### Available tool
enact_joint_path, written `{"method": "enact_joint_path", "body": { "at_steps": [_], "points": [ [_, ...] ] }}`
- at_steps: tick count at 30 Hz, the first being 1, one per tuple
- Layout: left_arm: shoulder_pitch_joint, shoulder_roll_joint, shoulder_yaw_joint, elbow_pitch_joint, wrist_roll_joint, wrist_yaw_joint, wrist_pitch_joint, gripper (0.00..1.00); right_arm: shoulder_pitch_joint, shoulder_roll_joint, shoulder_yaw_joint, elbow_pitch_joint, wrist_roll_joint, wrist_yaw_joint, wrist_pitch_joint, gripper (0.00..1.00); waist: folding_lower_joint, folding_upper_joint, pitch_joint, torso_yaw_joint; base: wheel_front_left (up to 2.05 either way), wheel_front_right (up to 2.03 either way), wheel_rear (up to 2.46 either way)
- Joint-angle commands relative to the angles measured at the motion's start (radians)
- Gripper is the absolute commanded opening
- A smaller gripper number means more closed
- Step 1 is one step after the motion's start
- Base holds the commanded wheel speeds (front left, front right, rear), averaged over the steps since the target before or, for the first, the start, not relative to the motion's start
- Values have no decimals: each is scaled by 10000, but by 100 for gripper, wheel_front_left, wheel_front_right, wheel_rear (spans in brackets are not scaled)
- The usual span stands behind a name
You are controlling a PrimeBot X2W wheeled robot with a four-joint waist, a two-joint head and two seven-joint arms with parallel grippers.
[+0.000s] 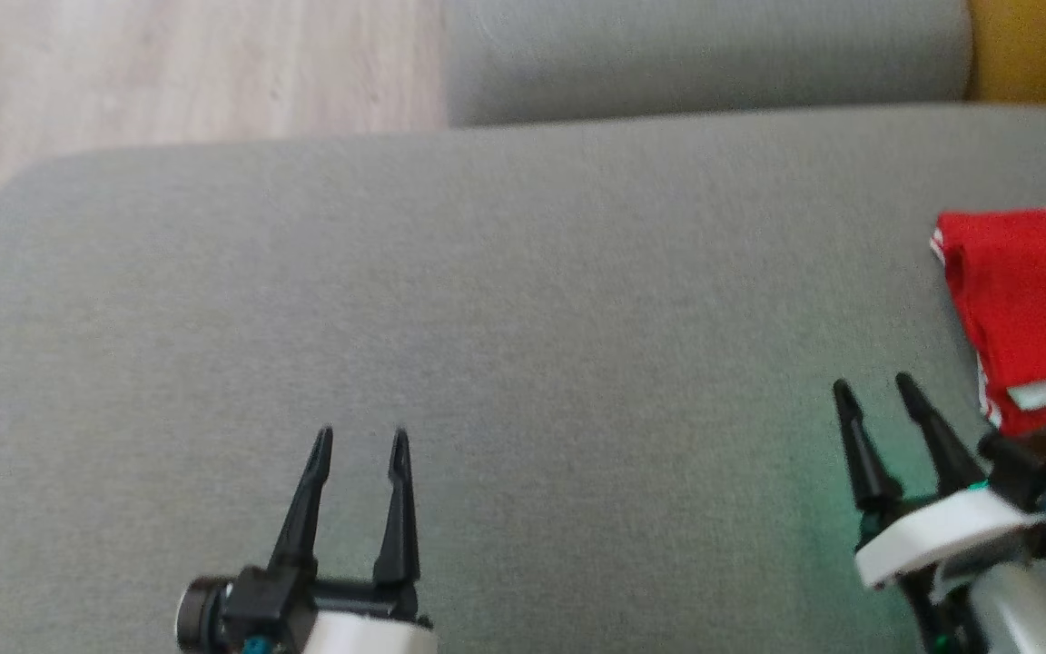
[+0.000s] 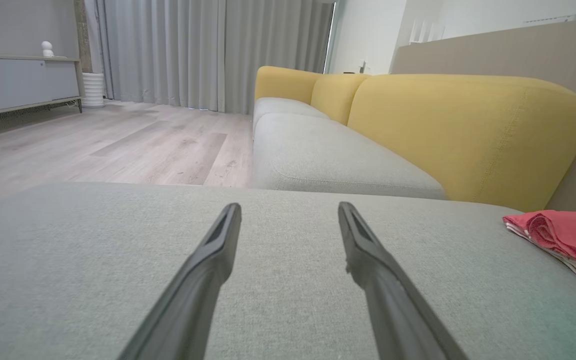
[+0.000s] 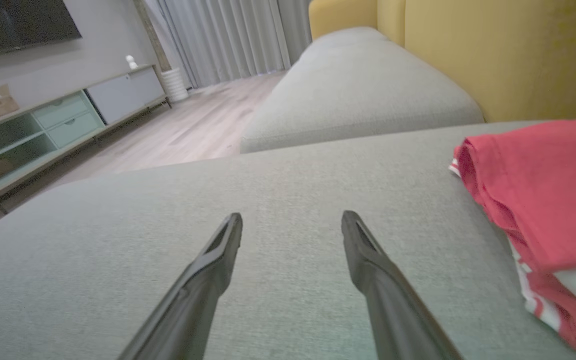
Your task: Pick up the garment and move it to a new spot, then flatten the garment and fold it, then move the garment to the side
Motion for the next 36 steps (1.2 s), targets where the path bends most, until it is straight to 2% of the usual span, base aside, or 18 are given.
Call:
{"method": "enact_joint_path", "body": {
  "at_steps": [1, 5, 10, 15, 26, 36],
  "points": [
    [57, -45, 445, -183, -61, -140, -51, 100, 108, 157, 132, -186, -389, 35, -711, 100, 3, 0, -873, 477, 0, 0, 0],
    [464, -45, 756, -320, 156, -226, -51, 100, 785, 779, -272, -548, -1359, 35, -1127, 100, 3, 0, -1289, 494, 0, 0, 0],
    [1090, -45, 1199, -772, 361, -180, -51, 100, 2117, 1551, -1269, -2343, -2775, 35, -1143, 100, 3, 0, -1598, 398, 0, 0, 0],
    [1636, -45, 1721, -1076, 509, -277, -51, 100, 3113, 1977, -1552, -3175, -3503, 35, -1146, 100, 3, 0, -1804, 232, 0, 0, 0],
    [1798, -45, 2052, -980, 645, -572, -51, 100, 3259, 2230, -1673, -3391, -3701, 35, -1147, 100, 3, 0, -2042, 191, 0, 0, 0],
    [1844, -45, 2087, -854, 757, -608, -51, 100, 3282, 2320, -1660, -3384, -3756, 35, -1147, 100, 3, 0, -2198, 139, 0, 0, 0]
  ]
}}
